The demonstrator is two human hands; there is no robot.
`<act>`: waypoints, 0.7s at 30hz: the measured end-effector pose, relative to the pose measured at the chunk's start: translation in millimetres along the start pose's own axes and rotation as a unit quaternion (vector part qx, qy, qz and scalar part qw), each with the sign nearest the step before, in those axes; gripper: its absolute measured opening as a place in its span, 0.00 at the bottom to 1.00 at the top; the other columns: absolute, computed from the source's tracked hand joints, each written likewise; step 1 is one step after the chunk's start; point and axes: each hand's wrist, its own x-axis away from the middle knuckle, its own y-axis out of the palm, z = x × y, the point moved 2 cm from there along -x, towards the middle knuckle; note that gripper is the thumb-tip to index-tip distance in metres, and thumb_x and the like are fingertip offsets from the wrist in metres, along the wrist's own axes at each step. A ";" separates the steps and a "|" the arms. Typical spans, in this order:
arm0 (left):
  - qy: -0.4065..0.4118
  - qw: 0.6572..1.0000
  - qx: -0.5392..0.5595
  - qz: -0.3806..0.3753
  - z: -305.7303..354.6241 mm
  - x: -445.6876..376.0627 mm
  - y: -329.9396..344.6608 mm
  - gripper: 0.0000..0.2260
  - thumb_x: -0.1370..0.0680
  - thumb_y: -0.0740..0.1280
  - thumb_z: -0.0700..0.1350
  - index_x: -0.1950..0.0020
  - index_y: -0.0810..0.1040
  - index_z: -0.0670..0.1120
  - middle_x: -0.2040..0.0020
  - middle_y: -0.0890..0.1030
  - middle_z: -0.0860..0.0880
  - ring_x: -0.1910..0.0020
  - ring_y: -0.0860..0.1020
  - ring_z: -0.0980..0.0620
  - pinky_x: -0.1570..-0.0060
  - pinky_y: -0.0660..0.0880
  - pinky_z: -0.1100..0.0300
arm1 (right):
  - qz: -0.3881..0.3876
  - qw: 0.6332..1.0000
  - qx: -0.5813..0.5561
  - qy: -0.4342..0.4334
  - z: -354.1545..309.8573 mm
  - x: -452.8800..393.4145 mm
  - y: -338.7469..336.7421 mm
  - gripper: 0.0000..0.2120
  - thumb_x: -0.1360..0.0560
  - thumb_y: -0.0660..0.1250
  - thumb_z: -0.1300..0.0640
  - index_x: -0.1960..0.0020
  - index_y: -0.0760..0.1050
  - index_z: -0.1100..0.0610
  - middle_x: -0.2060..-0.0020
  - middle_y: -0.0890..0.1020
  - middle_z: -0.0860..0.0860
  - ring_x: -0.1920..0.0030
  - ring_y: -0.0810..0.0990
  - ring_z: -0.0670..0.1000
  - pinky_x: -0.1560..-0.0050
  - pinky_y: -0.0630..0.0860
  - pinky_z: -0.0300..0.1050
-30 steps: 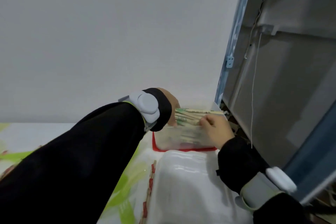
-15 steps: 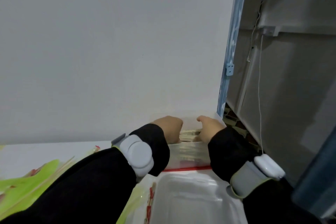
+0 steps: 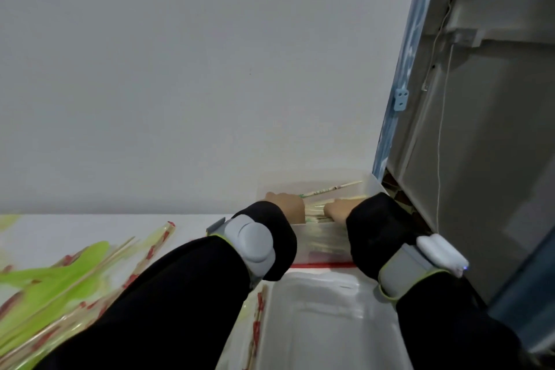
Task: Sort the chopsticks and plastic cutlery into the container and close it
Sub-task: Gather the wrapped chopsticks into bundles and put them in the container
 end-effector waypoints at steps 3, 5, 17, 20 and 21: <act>0.038 0.992 0.075 0.093 -2.6 12.4 -10.9 0.09 0.23 0.62 0.41 0.48 0.78 0.39 0.53 0.78 0.43 0.49 0.77 0.42 0.53 0.72 0.55 | 0.052 0.998 -0.015 0.040 -1.8 12.2 -11.4 0.17 0.22 0.52 0.57 0.42 0.77 0.58 0.42 0.79 0.53 0.40 0.76 0.56 0.35 0.67 0.43; 0.044 0.980 0.115 0.157 -9.8 26.2 -20.1 0.08 0.23 0.61 0.42 0.49 0.78 0.42 0.49 0.78 0.43 0.46 0.78 0.42 0.49 0.74 0.55 | 0.099 0.994 -0.003 0.039 -12.2 30.6 -22.8 0.15 0.22 0.54 0.57 0.43 0.76 0.58 0.42 0.79 0.56 0.40 0.75 0.57 0.37 0.68 0.47; -0.080 0.949 0.149 0.265 -191.0 149.9 -70.0 0.11 0.23 0.61 0.44 0.45 0.80 0.45 0.48 0.80 0.47 0.49 0.78 0.46 0.46 0.76 0.52 | 0.119 0.973 0.005 -0.200 -241.6 100.2 -35.0 0.15 0.22 0.55 0.53 0.39 0.75 0.51 0.41 0.78 0.50 0.40 0.75 0.55 0.41 0.67 0.48; -0.123 0.962 0.090 0.225 -269.2 196.6 -59.3 0.11 0.23 0.62 0.50 0.44 0.79 0.51 0.43 0.79 0.50 0.43 0.76 0.48 0.41 0.71 0.52 | 0.050 0.964 -0.004 -0.261 -318.3 124.7 -15.4 0.15 0.22 0.58 0.52 0.38 0.75 0.52 0.41 0.79 0.51 0.40 0.76 0.55 0.43 0.70 0.44; -0.133 0.967 0.067 0.206 -295.8 209.7 -55.2 0.11 0.23 0.62 0.52 0.43 0.78 0.52 0.41 0.78 0.51 0.41 0.75 0.48 0.39 0.69 0.51 | 0.031 0.960 -0.006 -0.277 -343.5 132.9 -7.6 0.15 0.22 0.59 0.53 0.38 0.76 0.53 0.41 0.79 0.52 0.40 0.76 0.55 0.42 0.71 0.43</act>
